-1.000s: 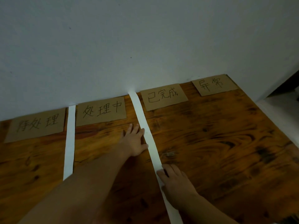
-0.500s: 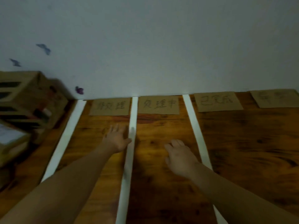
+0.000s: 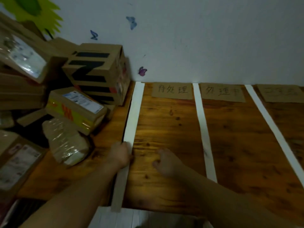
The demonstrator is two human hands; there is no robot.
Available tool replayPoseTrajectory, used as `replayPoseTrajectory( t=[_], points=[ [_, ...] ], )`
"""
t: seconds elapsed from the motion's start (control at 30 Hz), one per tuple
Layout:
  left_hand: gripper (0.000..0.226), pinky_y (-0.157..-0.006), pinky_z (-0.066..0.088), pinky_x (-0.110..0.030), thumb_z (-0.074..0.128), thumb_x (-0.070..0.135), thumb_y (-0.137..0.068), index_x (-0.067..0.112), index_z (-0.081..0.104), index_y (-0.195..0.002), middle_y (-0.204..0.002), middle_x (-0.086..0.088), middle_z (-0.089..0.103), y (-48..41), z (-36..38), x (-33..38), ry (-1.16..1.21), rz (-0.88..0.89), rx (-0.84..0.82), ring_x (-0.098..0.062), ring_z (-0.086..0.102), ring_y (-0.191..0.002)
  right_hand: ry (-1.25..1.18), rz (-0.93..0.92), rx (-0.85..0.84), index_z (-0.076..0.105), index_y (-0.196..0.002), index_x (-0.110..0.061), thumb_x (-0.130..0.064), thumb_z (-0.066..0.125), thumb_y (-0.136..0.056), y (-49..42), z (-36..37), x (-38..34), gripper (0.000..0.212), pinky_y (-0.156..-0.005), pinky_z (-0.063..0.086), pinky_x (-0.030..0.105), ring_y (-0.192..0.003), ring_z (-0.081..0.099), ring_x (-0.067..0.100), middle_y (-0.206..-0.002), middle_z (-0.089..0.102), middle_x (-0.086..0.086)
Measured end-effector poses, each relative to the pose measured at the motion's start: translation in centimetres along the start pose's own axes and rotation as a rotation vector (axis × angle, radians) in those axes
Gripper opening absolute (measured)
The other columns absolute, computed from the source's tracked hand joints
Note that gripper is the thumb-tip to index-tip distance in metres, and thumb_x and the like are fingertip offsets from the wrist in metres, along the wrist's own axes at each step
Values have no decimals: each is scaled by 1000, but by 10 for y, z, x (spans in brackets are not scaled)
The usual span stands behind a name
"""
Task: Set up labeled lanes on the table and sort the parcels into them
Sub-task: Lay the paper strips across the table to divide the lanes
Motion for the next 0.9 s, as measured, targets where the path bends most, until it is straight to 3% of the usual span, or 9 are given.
replayPoseTrajectory(
  t=[0.13,0.23,0.37,0.43,0.67,0.83,0.9],
  points=[
    [43,-106,31,-33,45,16,-95,14,37,-137,-139,-11,39,9,4,4,-176,65,78,-27,36,-129,-91,65,-58,29,-149,-9,-35,49,-97,2,46,-28,61,-107,34,33,-136,35,27,-152,31,13],
    [38,-101,33,-32,47,20,-93,15,43,-131,-135,-10,42,15,10,11,-166,114,140,-26,37,-125,-95,117,-68,31,-146,-10,-37,49,-97,2,54,-28,60,-109,35,36,-135,36,26,-150,33,11],
    [43,-96,36,-31,55,22,-86,17,43,-128,-133,-6,42,22,29,14,-45,180,163,-24,39,-120,-188,181,-32,44,-136,-12,-28,52,-96,4,50,-19,44,-94,47,33,-108,54,20,-132,50,9],
    [41,-98,36,-30,55,20,-87,18,44,-127,-133,-6,43,22,31,20,-36,224,182,-25,40,-119,-214,202,-7,47,-131,-13,-25,54,-95,5,48,-12,38,-87,50,32,-96,55,17,-123,55,8],
    [53,-95,46,-36,64,13,-85,10,38,-131,-130,-15,46,10,25,4,398,-115,104,-31,50,-117,-258,224,12,49,-130,-10,-27,54,-95,9,45,-1,39,-78,49,31,-87,54,14,-115,57,8],
    [37,-93,48,-40,55,14,-92,9,49,-128,-129,-14,54,10,24,-12,666,-238,64,-31,54,-115,-330,215,21,46,-135,-16,-29,55,-94,14,43,-1,44,-79,49,28,-99,56,18,-124,54,5],
    [37,-94,47,-38,55,19,-93,9,52,-128,-128,-12,55,13,18,-12,808,-259,32,-30,54,-114,-355,201,38,50,-128,-16,-27,55,-94,15,38,-6,36,-74,49,27,-94,55,17,-116,55,4]
  ],
)
Point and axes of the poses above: each hand's wrist, its own y-axis away from the middle knuckle, its own z-axis out of the palm, x = y × z, the point moved 9 cm from there along -y, towards the middle knuckle
